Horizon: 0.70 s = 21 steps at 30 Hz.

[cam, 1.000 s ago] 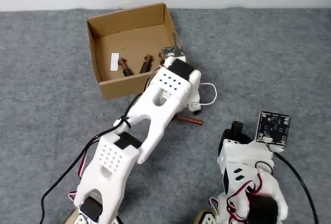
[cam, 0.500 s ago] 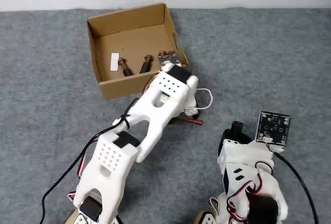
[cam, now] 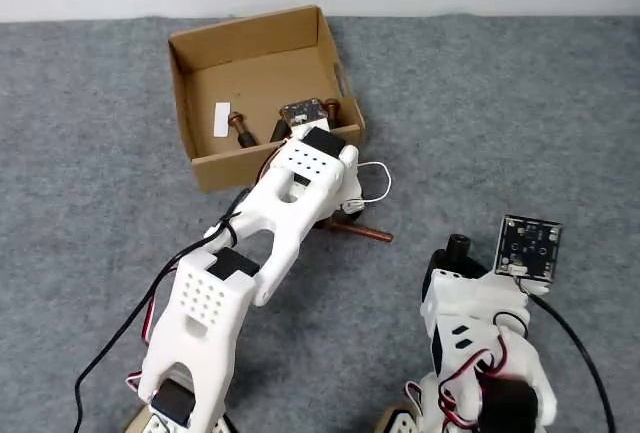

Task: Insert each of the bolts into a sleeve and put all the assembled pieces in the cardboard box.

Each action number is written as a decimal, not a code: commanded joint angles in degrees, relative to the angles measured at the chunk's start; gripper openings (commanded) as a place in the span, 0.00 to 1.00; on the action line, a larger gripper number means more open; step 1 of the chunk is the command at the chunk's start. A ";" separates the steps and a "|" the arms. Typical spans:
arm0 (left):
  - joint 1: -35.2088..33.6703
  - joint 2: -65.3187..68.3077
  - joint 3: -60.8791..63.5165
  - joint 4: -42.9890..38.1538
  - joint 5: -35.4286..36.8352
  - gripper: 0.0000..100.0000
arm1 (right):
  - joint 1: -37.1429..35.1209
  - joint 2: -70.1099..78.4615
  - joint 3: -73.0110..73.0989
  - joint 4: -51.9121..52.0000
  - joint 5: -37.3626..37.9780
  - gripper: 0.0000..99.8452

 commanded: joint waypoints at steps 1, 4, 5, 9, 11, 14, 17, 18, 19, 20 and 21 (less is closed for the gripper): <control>0.09 -2.29 -1.19 1.85 0.26 0.19 | 0.66 0.31 -0.35 -1.45 0.70 0.01; 0.09 -1.67 -3.91 7.74 0.26 0.19 | 0.66 0.31 -0.35 -1.45 0.70 0.01; 0.09 -1.67 -4.09 8.70 0.26 0.19 | 0.66 0.31 -0.35 -1.45 0.70 0.01; -0.09 -1.32 -3.82 8.44 0.18 0.19 | 0.57 0.31 -0.35 -1.45 0.70 0.01; -0.18 0.09 -4.35 7.03 0.18 0.19 | 0.57 0.31 -0.35 -1.45 0.70 0.01; -0.26 3.16 -6.02 5.45 0.18 0.19 | 0.57 0.31 -0.35 -1.45 0.70 0.01; 0.00 6.24 -10.33 9.41 0.18 0.19 | 0.57 0.31 -0.35 -1.45 0.70 0.01; 0.09 7.21 -12.35 11.87 0.18 0.19 | 0.57 0.31 -0.35 -1.45 0.70 0.01; 0.00 8.00 -14.37 14.42 0.18 0.19 | 0.57 0.31 -0.35 -1.45 0.70 0.01; -0.35 8.79 -16.40 16.97 0.18 0.19 | 0.57 0.31 -0.35 -1.45 0.70 0.01; -0.53 9.23 -18.15 18.99 0.18 0.19 | 0.57 0.31 -0.35 -1.45 0.70 0.01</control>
